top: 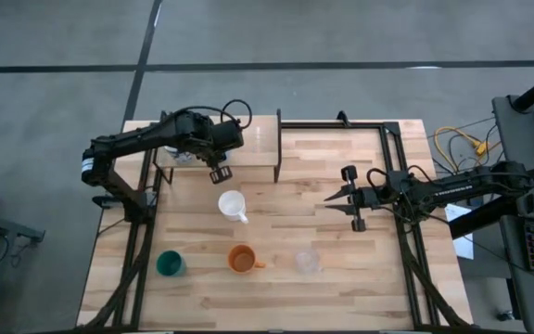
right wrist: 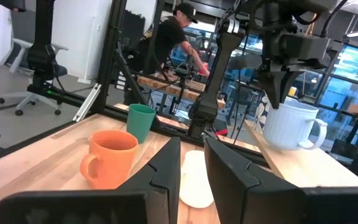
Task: Stack small to large cups/mugs on shelf
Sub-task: Put the blue mug on the shelf
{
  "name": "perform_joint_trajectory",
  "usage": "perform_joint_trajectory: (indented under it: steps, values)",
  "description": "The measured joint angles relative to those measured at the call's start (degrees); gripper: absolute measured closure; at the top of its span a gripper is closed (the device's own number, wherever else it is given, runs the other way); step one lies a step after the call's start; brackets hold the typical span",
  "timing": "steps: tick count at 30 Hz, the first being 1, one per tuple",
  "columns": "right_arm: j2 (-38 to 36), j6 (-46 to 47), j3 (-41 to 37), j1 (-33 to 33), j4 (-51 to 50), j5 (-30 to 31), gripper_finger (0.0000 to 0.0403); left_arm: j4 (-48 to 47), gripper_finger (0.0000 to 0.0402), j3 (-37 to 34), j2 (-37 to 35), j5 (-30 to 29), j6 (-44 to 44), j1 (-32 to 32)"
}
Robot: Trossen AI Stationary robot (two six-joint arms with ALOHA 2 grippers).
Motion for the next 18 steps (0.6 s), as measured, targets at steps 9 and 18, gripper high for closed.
perform_joint_trajectory:
  steps: [9,18]
  values:
    - [0.0,-0.21,0.0,0.0,0.05,0.0,0.0335,1.45,0.0401,-0.97,0.0,-0.37,1.14,1.09]
    - [0.0,-0.21,0.0,-0.01,0.07,-0.02,0.0335,2.62,0.0401,-1.22,-0.02,1.0,1.33,1.18]
